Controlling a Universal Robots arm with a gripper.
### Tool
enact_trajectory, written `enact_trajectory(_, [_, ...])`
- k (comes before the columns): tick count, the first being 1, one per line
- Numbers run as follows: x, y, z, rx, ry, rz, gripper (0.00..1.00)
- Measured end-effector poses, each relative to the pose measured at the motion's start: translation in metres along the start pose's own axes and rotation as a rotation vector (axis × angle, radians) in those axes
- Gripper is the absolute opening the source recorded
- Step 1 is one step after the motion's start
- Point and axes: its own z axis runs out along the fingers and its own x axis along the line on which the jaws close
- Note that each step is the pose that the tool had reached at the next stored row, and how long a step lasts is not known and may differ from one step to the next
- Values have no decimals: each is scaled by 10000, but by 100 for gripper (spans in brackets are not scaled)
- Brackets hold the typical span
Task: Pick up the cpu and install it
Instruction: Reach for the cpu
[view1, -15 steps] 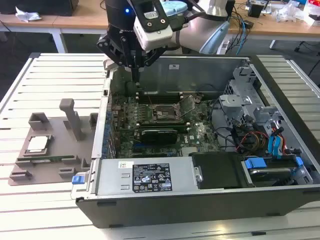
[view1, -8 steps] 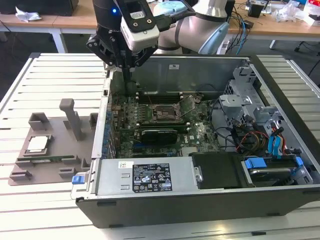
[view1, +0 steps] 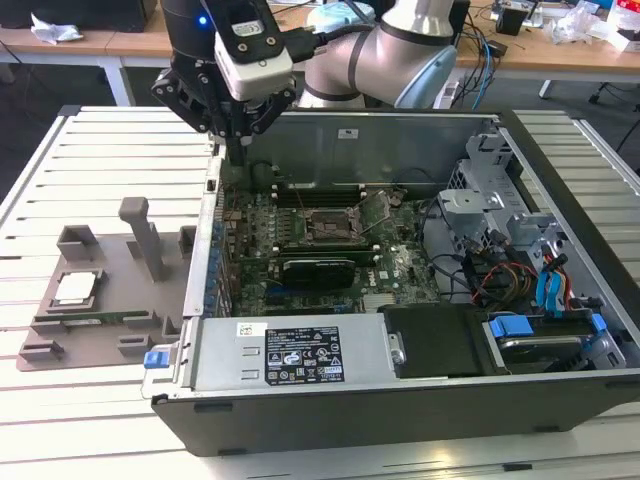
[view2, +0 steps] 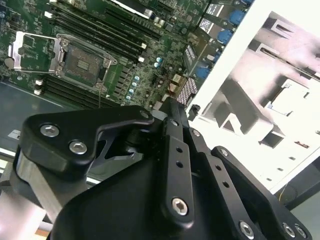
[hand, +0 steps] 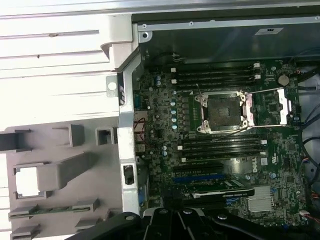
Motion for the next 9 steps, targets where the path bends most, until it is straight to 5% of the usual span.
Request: enact_trajectory(9, [189, -14, -5, 48, -6, -2, 11])
